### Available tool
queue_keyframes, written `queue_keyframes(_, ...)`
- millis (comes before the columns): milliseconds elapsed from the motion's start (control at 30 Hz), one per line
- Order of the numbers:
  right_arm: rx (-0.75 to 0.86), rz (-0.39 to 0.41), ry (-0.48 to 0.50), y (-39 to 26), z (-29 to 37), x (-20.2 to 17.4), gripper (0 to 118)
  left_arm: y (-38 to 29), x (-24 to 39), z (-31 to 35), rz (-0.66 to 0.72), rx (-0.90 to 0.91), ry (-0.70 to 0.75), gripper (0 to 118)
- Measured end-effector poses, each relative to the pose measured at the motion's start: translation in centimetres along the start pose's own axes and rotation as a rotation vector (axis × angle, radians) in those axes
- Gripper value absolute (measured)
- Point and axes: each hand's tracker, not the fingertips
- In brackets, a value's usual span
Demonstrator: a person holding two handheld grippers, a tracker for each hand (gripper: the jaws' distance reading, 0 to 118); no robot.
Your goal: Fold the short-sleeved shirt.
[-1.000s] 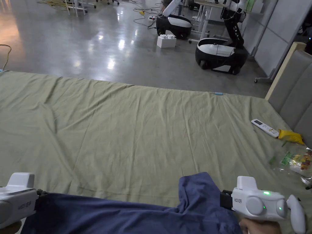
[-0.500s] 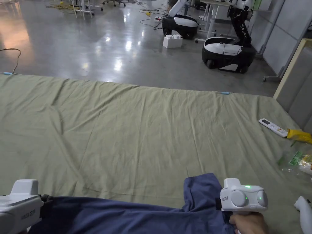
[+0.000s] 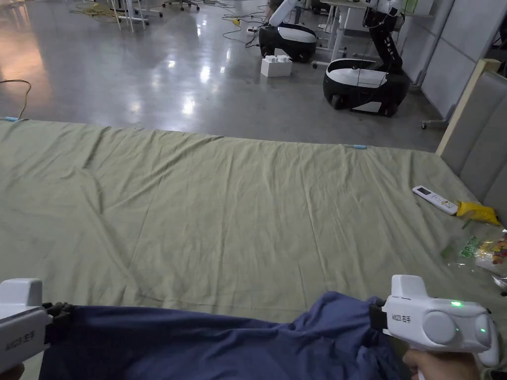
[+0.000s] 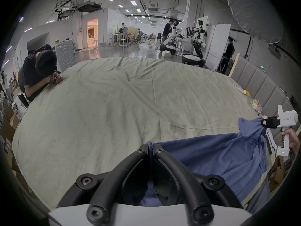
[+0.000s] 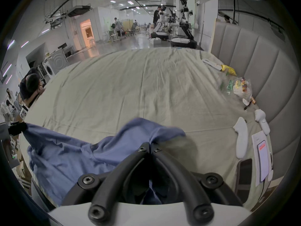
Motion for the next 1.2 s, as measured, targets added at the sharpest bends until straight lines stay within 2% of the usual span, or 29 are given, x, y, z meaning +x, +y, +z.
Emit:
queue_keyframes(267,0.077,0.050,-0.001,-4.0,8.0,-0.2,1,-2.0,-1.8,5.6,0.010,0.044,-0.031,5)
queue_keyframes(533,0.013,0.067,-0.005,-9.7,11.5,0.4,1,-7.0,-3.5,8.1,0.002,-0.004,-0.049,5)
queue_keyframes(867,-0.152,0.132,-0.068,-16.6,9.4,0.0,1,-13.7,-5.7,6.1,0.010,-0.157,-0.033,5)
queue_keyframes(1000,-0.183,0.095,-0.063,-18.3,7.9,0.0,1,-14.7,-4.6,5.5,-0.015,-0.192,-0.005,5)
queue_keyframes(1200,-0.200,0.100,-0.087,-19.5,5.7,-1.4,2,-16.0,-3.1,3.8,-0.020,-0.221,0.025,5)
